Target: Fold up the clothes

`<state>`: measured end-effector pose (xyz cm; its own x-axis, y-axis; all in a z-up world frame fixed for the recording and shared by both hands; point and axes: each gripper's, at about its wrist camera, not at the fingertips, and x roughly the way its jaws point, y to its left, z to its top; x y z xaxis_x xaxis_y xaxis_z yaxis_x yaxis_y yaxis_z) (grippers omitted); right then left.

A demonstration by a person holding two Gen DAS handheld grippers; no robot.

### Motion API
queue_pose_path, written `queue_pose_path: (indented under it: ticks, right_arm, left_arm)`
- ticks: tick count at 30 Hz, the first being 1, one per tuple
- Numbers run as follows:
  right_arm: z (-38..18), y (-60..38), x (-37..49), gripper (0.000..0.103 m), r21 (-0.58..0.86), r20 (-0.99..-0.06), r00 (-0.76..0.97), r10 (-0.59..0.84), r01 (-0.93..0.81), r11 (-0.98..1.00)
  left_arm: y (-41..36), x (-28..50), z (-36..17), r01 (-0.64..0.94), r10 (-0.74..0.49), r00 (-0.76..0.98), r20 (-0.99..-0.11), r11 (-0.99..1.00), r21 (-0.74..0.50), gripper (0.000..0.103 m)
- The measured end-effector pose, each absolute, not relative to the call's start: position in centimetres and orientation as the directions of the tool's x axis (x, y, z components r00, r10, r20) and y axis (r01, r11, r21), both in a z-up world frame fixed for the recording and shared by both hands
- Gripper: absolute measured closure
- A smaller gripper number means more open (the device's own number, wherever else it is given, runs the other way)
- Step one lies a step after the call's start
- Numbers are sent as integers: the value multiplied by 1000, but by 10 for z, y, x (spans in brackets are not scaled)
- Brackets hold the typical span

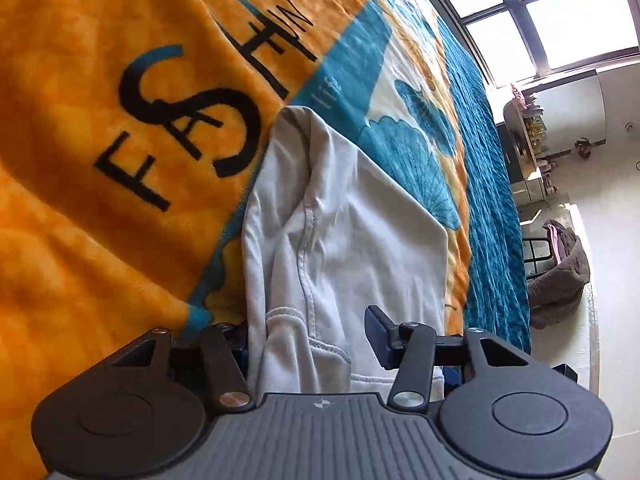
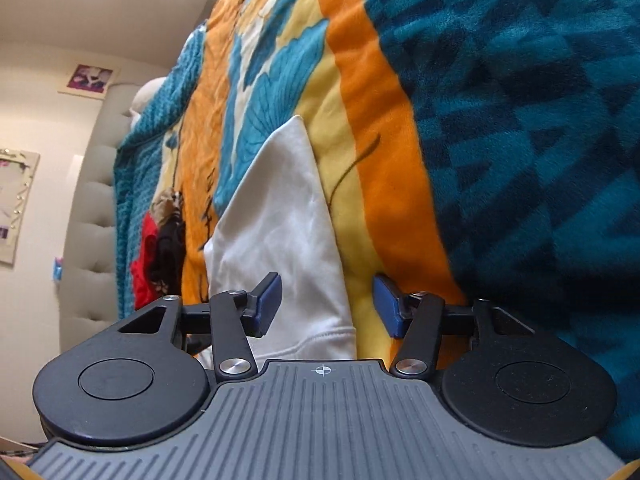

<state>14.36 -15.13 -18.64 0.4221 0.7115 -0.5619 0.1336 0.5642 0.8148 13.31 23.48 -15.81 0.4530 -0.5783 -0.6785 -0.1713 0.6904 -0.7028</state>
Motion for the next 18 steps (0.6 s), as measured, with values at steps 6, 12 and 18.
queue_pose_path:
  ticks: [6, 12, 18]
  right_arm:
    - [-188, -122, 156, 93, 789, -573, 454, 682, 79, 610]
    - [-113, -99, 103, 97, 654, -556, 611, 563, -96, 750]
    - [-27, -117, -1, 97, 651, -395, 732, 556, -203, 731]
  left_arm:
    - [212, 125, -137, -96, -494, 497, -713, 785, -612, 92]
    - [167, 61, -68, 75, -326, 677, -660, 922, -379, 94]
    - [128, -41, 8, 234, -309, 840, -445, 948, -217, 94]
